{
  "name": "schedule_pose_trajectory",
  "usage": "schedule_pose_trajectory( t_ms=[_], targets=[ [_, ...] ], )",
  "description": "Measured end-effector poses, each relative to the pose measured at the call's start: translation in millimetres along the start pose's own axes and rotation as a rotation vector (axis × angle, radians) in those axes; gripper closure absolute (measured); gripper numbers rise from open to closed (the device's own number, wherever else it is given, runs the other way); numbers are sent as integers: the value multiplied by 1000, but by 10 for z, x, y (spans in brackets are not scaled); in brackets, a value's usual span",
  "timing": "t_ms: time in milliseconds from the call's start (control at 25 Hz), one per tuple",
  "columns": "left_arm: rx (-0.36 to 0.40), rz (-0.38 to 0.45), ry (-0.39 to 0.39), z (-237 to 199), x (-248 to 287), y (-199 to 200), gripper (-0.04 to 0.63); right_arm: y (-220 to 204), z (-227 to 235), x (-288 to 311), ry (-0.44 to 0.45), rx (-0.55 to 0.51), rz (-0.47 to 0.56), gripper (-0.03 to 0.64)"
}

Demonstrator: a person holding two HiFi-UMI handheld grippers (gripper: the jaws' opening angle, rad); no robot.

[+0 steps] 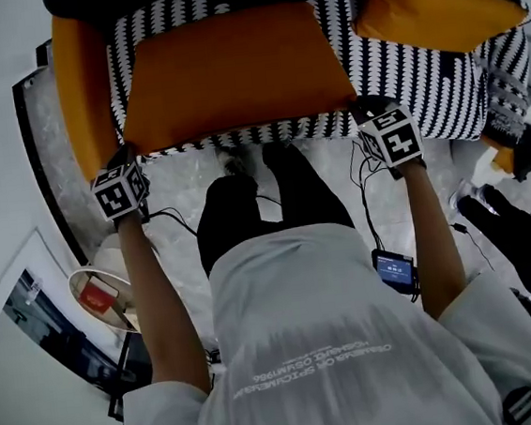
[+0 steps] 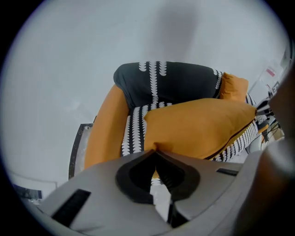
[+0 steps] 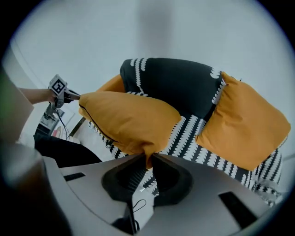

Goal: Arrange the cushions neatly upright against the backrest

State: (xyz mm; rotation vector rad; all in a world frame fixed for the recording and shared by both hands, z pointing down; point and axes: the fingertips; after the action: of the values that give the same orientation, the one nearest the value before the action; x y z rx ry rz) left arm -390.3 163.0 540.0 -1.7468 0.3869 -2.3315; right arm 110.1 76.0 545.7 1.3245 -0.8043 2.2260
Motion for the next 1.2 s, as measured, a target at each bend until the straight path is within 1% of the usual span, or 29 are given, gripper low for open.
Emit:
schedule_pose_trajectory(
  t_ms=[80, 200, 360, 440, 600, 680, 800, 880, 1040, 1200],
  targets=[
    [-2, 6, 7, -8, -13, 120, 580, 115, 50, -39, 8, -7, 10, 568],
    [-8, 19, 1, -49, -41, 271, 581, 285, 103, -93, 30, 33, 43, 568],
    [-21, 52, -14, -154, 17, 629, 581, 641, 216, -111, 11, 59, 75, 568],
    [-26, 68, -31, -178, 50, 773, 581, 792, 275, -125, -3, 74, 85, 568],
    [-28, 87, -74, -247, 134, 1078, 581, 1051, 389, -125, -11, 144, 128, 568],
    [-38, 107, -84, -304, 194, 1276, 581, 1255, 468, -102, -36, 136, 143, 568],
    [-62, 145, -93, -353, 249, 1586, 581, 1560, 608, -78, -91, 64, 143, 569],
    [-62, 170, -98, -359, 299, 1793, 580, 1732, 729, -58, -107, 40, 154, 569],
    [-53, 222, -105, -397, 439, 2222, 577, 2105, 978, -84, -123, 59, 224, 569],
    [-25, 258, -110, -422, 596, 2654, 575, 2461, 1213, -98, -168, 50, 257, 569]
  ],
)
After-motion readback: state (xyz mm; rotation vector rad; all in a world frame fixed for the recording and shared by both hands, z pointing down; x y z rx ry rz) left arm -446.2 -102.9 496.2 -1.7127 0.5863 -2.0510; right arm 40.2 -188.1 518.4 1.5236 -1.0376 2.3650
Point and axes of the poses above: the fingertips, and each gripper's own axes: x forward along the fingers, z to its right, y out of its top, and after that the axes turned 14 degrees about y, right-handed
